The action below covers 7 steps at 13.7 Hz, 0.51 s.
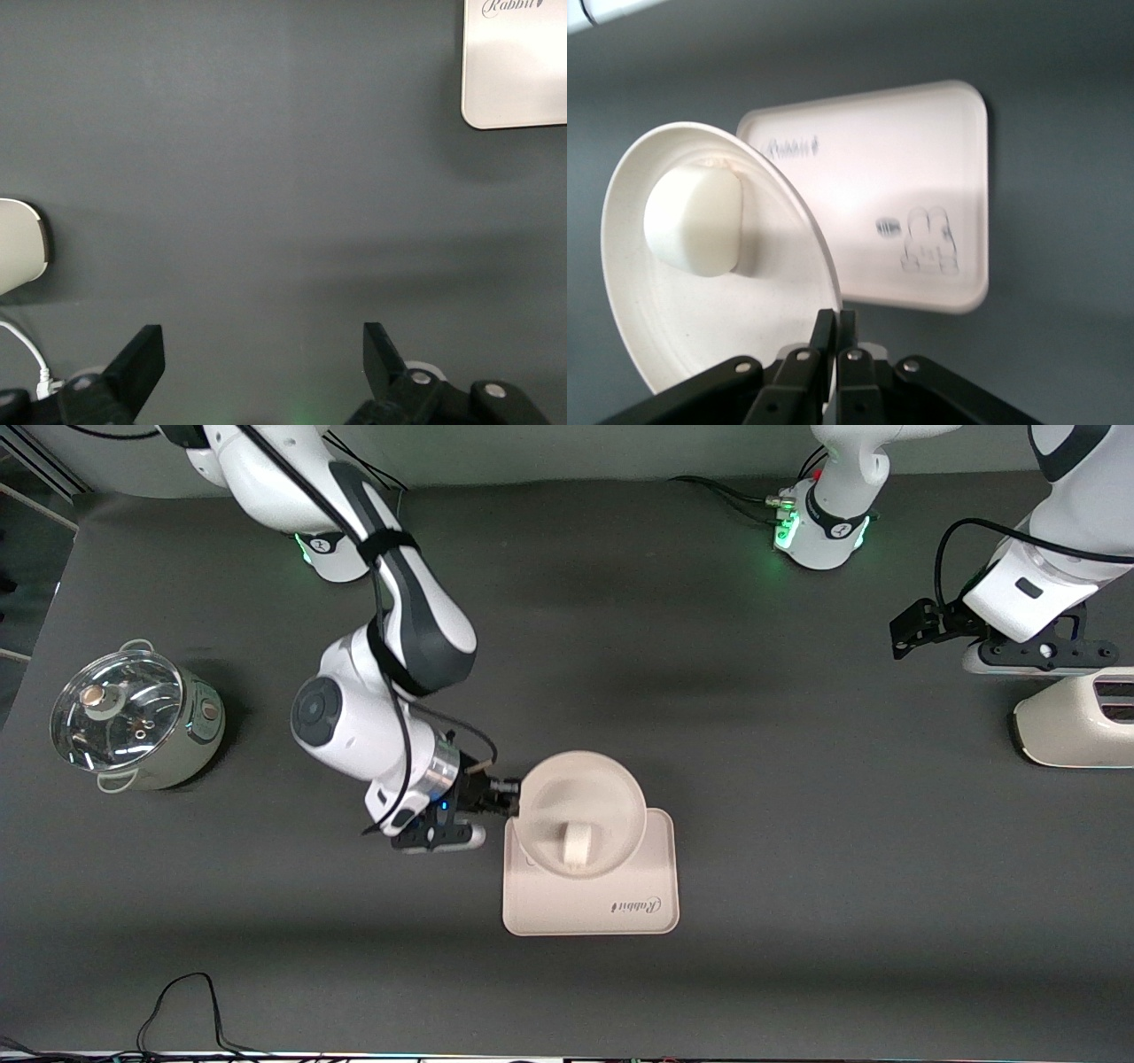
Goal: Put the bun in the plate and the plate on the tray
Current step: 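Lift the plate by its rim and carry it over the tray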
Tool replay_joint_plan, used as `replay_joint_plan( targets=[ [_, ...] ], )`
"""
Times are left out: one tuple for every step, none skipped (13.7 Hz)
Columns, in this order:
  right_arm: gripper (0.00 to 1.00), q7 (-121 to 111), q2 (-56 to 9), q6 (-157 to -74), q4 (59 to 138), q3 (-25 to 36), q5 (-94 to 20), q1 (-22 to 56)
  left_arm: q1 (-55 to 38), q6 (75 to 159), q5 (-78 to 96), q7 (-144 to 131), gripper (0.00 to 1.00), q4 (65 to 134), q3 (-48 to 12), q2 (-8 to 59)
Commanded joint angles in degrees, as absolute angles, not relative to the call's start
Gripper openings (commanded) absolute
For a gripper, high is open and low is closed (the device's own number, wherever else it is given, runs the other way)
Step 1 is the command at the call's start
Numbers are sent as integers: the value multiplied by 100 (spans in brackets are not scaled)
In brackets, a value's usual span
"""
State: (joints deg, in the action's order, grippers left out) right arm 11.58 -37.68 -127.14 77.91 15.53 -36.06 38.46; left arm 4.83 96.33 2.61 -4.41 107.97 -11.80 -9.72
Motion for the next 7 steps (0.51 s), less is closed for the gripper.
replay_joint_plan(
  targets=[
    [0,1011,-4656,-12524,6383,1486,-4015,3543,475,9720,193,-475,100,10934,-1187,-1099],
    [0,1011,-4832,-12559,6242,1451,-4077,3472,475,9756,228,-475,100,10925,-1187,-1081],
    [0,1019,-4982,-12586,6197,1433,-4078,3463,483,9825,246,-475,100,10916,-1187,-1081],
    [0,1037,-5192,-12621,6196,1415,-4087,3463,483,9870,255,-475,100,10916,-1187,-1081],
    [0,1037,-5325,-12699,6205,1406,-4087,3463,483,9861,255,-475,100,10925,-1187,-1081],
    [0,1046,-5457,-12718,6214,1363,-4113,3463,492,9809,255,-475,100,10925,-1187,-1090],
    [0,1037,-5554,-12718,6249,1267,-4200,3463,501,9765,246,-466,100,10925,-1187,-1099]
  ],
)
